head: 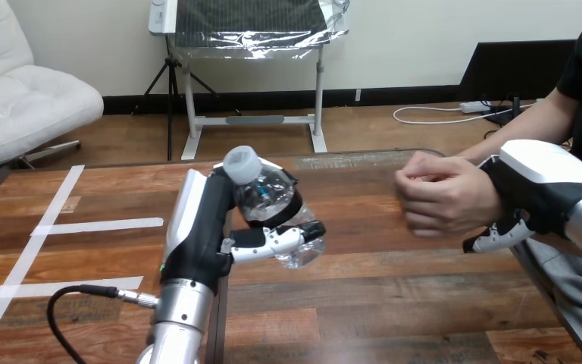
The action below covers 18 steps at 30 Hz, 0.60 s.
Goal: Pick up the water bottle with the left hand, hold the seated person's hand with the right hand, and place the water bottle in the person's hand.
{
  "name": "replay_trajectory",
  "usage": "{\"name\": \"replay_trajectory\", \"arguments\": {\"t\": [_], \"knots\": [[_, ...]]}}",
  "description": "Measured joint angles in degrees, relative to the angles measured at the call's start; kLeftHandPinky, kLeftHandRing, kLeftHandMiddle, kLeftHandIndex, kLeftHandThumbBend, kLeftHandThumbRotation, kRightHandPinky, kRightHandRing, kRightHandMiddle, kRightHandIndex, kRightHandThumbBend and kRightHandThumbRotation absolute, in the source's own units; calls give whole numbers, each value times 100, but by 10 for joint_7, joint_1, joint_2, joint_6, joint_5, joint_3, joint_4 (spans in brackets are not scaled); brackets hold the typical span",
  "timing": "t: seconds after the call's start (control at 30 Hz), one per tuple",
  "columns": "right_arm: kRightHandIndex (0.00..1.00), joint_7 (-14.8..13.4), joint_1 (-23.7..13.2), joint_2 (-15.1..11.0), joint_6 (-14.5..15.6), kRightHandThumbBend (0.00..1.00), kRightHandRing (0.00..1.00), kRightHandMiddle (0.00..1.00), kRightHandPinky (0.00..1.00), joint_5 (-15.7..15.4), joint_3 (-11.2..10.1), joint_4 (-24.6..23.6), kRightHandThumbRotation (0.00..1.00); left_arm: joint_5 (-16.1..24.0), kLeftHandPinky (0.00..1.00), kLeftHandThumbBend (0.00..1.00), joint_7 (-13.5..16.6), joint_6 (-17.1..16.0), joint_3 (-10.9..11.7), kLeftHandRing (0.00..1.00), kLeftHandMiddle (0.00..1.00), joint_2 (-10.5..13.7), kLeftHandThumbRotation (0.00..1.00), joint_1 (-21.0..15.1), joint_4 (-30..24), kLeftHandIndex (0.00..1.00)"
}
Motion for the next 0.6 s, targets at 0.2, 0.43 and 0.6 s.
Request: {"name": "replay_trajectory", "arguments": {"t": [0.2, 0.43, 0.6], "knots": [[44, -6, 0, 1, -18, 78, 43, 51, 36, -6, 3, 0, 0, 0, 35, 60, -1, 4, -3, 37, 42, -4, 0, -7, 0, 48], [43, -8, 0, 9, -41, 77, 37, 45, 31, -11, 9, 0, 0, -1, 36, 60, -3, 4, -8, 37, 42, -18, 0, -14, 0, 48], [42, -11, -1, 10, -57, 77, 36, 44, 30, -20, 11, 0, 0, 1, 37, 59, -3, 7, -13, 38, 42, -20, 0, -16, 0, 48]]}}
